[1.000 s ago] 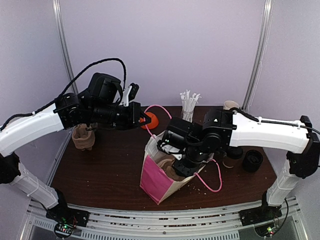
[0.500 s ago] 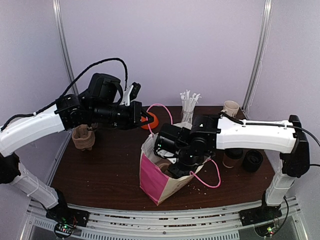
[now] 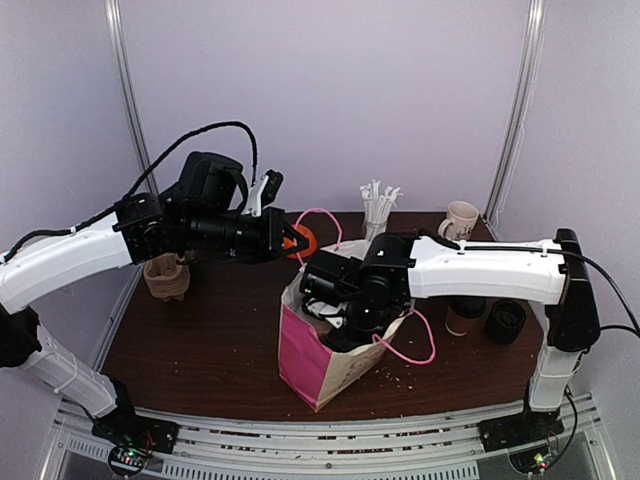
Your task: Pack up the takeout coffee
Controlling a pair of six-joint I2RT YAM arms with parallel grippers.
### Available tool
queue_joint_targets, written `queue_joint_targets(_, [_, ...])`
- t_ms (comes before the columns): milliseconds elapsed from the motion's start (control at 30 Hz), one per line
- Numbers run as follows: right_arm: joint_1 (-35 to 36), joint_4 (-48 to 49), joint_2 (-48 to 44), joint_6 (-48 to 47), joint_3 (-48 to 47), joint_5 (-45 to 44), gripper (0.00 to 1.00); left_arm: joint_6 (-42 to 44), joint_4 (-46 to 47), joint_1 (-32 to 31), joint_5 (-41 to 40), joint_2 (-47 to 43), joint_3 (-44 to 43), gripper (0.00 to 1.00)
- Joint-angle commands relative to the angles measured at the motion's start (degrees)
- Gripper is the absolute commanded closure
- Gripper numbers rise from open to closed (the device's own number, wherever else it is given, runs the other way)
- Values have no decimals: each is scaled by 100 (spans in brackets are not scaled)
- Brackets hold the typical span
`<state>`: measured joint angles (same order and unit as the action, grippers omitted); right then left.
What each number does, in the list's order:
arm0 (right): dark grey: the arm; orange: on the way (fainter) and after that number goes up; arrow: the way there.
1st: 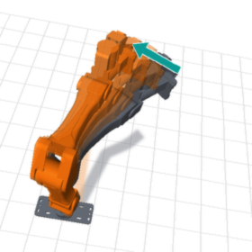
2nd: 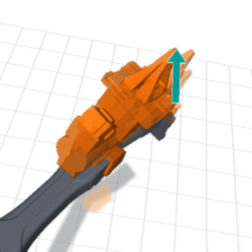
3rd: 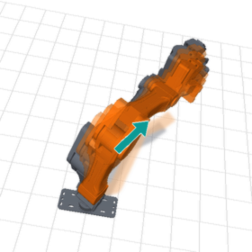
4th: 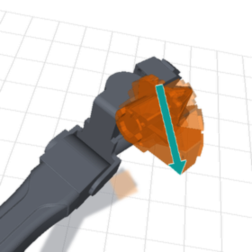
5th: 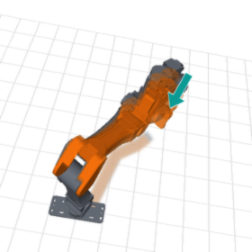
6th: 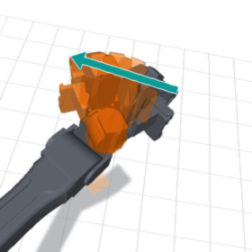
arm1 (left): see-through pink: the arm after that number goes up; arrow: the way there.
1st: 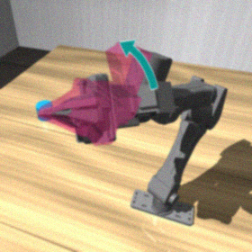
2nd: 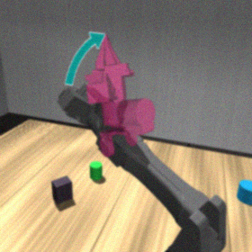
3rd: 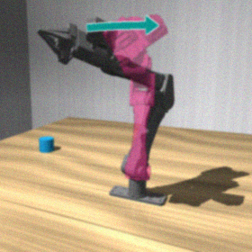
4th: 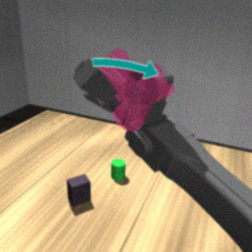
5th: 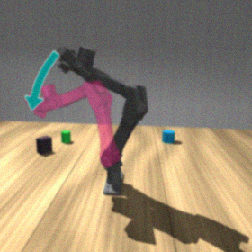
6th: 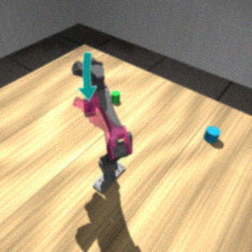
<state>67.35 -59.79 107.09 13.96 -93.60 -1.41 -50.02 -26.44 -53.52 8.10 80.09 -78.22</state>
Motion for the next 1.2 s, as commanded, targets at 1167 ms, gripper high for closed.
queue_joint_targets(1167, [-342, 171, 1131, 38, -191, 617, 61, 212, 409, -13, 184, -11, 210, 100])
